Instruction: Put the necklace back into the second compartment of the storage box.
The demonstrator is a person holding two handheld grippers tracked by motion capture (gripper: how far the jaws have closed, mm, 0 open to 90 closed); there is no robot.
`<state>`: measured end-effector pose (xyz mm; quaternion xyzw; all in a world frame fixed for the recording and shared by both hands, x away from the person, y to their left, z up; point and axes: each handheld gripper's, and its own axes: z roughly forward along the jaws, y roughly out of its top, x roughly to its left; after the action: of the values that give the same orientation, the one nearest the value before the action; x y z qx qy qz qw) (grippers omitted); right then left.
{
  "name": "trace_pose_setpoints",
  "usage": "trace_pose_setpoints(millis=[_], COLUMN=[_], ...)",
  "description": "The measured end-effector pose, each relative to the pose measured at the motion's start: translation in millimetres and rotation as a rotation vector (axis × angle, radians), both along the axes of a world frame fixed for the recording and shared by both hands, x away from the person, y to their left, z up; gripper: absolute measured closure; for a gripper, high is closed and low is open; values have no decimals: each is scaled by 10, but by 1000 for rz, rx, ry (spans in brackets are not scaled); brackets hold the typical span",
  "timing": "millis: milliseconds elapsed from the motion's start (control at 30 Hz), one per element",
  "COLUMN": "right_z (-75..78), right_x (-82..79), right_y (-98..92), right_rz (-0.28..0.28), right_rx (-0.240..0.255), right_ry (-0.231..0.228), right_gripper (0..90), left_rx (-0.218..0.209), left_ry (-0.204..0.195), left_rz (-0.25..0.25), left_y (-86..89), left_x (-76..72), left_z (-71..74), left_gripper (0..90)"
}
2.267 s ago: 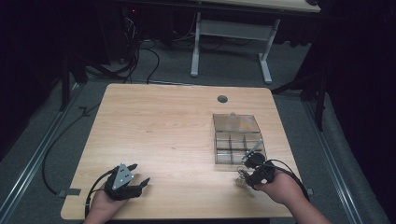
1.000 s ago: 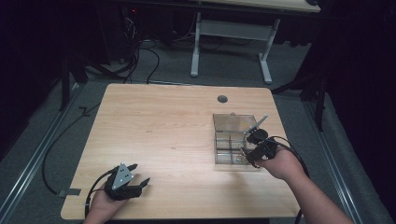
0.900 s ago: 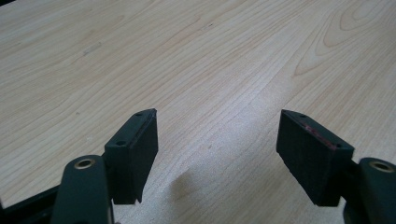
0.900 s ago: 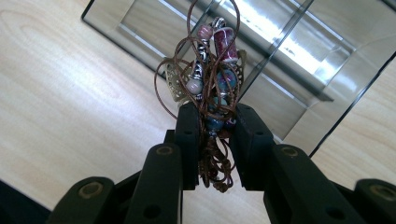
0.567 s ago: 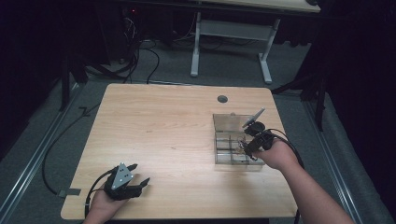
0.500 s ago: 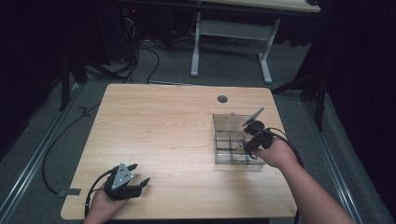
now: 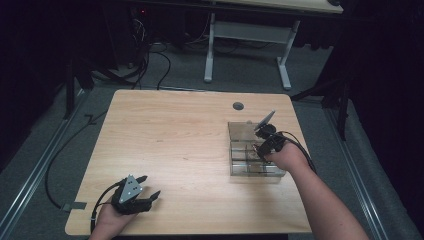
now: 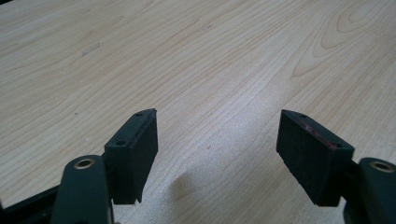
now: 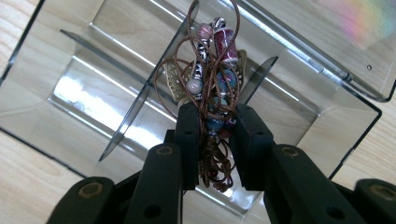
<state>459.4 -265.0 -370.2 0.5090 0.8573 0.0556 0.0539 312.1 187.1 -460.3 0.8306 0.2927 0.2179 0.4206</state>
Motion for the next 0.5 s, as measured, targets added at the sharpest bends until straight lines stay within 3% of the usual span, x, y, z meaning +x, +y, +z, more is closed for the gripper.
trace_pose_setpoints(millis=[500], right_z=[-142], right_x=[99], right_y=[29], right_rz=[-3], right_rx=[-30], right_ry=[40], right_gripper=[736], left_rx=[1], left_ry=[-1], left_rz=[2], left_y=[-3], left_x=[-3], left_z=[-1], left_gripper=[298])
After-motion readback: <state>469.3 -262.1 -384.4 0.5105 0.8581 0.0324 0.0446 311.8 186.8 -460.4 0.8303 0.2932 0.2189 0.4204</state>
